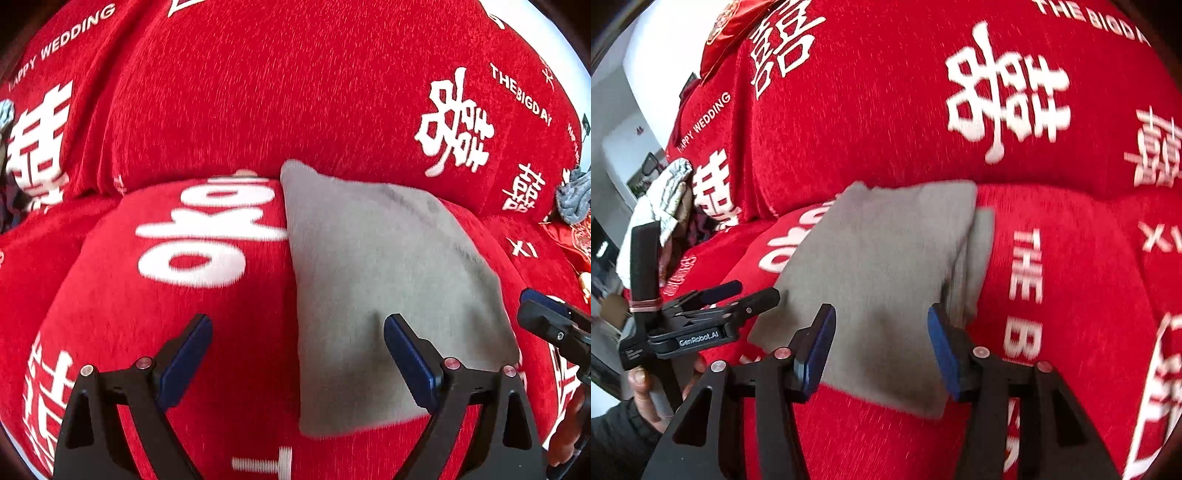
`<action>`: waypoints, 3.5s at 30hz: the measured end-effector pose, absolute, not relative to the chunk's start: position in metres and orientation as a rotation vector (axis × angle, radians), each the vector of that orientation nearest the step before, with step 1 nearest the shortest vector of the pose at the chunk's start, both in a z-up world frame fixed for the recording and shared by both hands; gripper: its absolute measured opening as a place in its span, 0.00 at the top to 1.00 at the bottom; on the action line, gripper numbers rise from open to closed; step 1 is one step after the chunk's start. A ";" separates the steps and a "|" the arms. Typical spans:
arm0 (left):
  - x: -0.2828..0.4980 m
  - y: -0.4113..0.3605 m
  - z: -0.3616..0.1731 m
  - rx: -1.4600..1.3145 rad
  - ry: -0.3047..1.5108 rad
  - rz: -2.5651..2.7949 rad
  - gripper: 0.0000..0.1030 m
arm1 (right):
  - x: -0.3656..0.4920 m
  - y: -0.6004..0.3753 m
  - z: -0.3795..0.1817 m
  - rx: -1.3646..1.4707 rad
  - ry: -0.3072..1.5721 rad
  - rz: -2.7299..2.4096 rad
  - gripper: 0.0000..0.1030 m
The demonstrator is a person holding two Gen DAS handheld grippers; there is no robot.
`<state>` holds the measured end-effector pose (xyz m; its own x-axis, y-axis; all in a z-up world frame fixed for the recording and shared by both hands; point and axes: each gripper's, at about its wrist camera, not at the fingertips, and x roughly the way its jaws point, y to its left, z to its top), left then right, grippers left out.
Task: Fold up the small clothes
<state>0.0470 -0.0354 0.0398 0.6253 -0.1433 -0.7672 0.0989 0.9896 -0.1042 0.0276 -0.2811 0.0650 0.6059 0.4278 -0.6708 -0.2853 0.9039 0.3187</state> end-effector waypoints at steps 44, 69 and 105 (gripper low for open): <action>0.200 -0.019 0.011 -0.127 1.186 -0.192 0.03 | 0.200 -0.311 0.034 0.217 1.036 0.260 0.35; 0.159 -0.024 0.003 -0.427 1.233 -0.397 0.03 | 0.152 -0.330 0.005 0.562 1.089 0.388 0.23; 0.130 -0.070 0.020 -0.204 1.171 -0.377 0.55 | 0.122 -0.276 0.037 0.313 1.035 0.362 0.60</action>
<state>0.1296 -0.0702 0.0199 0.3363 -0.3911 -0.8567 0.1816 0.9195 -0.3485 0.1223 -0.2758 0.0370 0.4613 0.4337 -0.7740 -0.1431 0.8973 0.4175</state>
